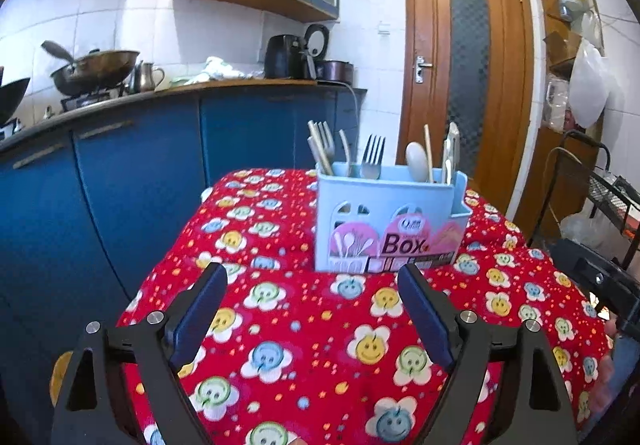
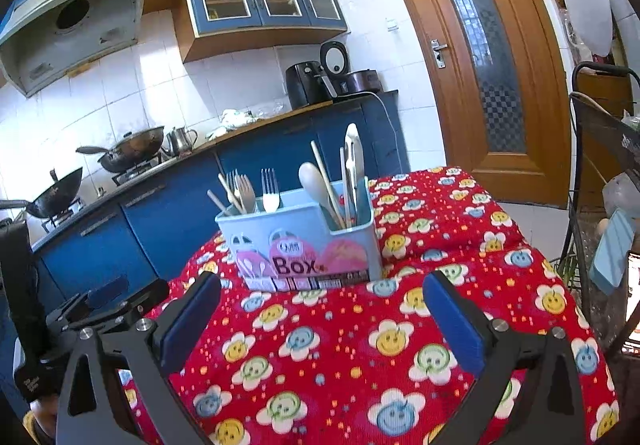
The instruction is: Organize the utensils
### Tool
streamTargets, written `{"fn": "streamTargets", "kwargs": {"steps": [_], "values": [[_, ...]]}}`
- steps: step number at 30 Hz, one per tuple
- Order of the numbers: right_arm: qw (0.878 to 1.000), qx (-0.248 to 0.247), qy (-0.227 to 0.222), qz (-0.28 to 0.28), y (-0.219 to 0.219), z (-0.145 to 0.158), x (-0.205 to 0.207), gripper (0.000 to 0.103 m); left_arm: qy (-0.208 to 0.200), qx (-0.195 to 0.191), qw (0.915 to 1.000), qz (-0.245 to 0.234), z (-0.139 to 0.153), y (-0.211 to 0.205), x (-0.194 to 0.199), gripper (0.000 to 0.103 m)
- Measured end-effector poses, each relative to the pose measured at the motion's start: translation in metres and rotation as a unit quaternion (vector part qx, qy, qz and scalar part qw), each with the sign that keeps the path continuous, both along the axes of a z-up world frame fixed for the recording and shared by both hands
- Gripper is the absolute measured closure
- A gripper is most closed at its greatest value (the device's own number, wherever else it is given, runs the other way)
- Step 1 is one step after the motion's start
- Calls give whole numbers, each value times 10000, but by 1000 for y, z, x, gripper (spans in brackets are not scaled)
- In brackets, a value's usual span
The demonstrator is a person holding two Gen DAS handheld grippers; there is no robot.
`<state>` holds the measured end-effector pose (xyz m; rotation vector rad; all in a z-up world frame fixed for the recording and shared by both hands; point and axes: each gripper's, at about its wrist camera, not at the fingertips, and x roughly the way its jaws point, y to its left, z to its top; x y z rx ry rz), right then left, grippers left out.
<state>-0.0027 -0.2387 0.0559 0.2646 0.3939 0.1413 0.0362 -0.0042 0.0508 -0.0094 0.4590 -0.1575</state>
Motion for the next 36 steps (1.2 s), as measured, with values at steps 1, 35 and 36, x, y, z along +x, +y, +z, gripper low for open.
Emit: {"fn": "streamTargets", "kwargs": {"steps": [1, 35, 36], "values": [[10000, -43, 12, 0, 2, -3, -2, 0, 11, -19, 10000, 4, -2, 2, -1, 15], [9948, -853, -135, -537, 18, -43, -25, 0, 2, -64, 9999, 140, -42, 11, -12, 14], [9949, -849, -132, -535, 18, -44, -25, 0, 0, -58, 9999, 144, -42, 11, -12, 14]]}}
